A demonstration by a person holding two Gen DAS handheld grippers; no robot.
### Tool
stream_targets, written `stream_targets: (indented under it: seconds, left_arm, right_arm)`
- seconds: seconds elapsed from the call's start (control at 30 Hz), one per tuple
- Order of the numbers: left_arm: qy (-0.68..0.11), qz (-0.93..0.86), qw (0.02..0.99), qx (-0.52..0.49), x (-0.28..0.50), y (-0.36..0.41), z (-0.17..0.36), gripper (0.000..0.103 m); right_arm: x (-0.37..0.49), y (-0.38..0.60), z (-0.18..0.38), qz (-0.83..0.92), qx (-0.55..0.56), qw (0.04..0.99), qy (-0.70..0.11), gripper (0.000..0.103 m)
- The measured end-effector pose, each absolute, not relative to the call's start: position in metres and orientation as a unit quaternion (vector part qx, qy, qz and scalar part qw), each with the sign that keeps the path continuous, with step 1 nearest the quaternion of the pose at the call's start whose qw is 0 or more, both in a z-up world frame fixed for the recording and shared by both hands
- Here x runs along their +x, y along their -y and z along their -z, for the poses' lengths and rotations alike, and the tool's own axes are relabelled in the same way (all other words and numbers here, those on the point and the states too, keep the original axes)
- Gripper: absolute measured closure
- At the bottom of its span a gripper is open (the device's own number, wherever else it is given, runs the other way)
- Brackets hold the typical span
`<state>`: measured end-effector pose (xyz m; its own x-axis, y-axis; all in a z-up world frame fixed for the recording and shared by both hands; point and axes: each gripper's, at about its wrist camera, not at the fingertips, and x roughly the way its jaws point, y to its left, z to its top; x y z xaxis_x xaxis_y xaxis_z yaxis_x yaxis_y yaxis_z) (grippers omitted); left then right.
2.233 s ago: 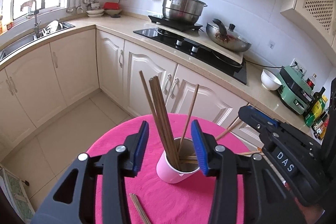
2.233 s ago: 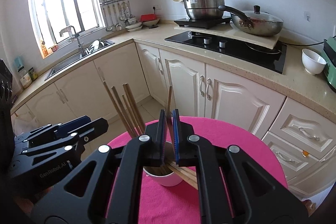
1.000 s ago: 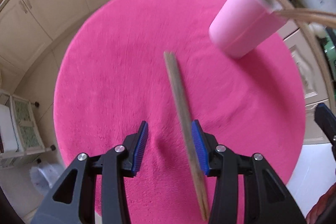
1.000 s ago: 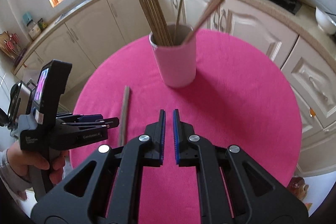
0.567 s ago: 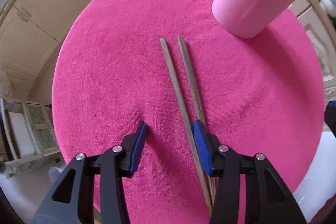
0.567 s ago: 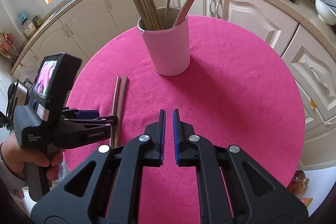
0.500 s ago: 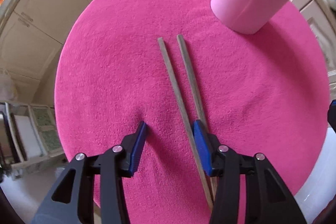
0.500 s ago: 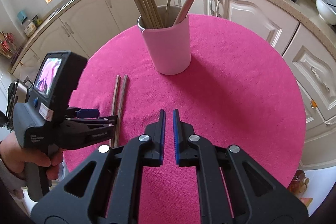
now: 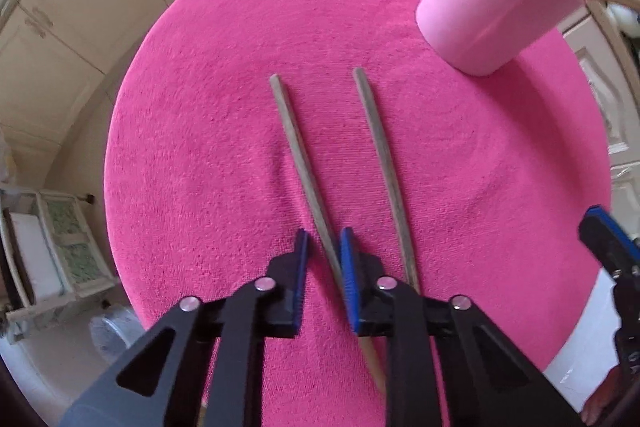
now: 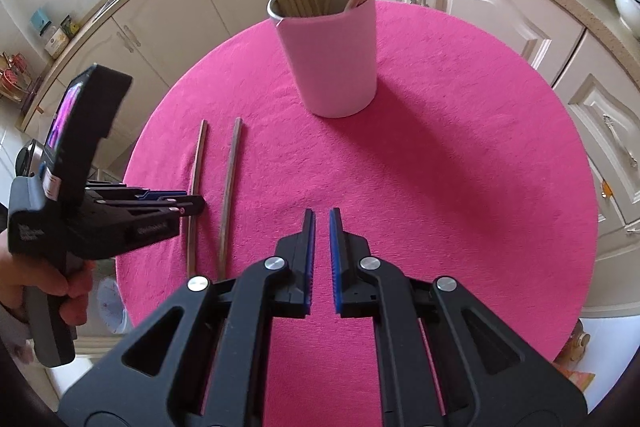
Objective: Organize utensils
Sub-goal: 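Lower the left gripper onto a chopstick and close while the right gripper grasps another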
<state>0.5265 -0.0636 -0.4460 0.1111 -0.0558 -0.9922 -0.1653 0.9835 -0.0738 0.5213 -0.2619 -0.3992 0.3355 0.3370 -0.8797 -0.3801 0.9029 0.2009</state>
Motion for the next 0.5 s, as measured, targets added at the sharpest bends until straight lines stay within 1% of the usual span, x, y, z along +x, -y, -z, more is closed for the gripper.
stream_targets:
  seconds: [0.17, 0.5]
  left_arm:
    - [-0.662, -0.033, 0.739, -0.12, 0.519, 0.041, 0.444, 0.096]
    - [-0.638, -0.052, 0.756, -0.138, 0.504, 0.001, 0.43, 0.096]
  right_arm:
    - [0.52, 0.248, 0.405, -0.231, -0.027, 0.809, -0.54, 0.095]
    - [0.523, 0.211, 0.417, -0.253, -0.042, 0.788, -0.56, 0.095]
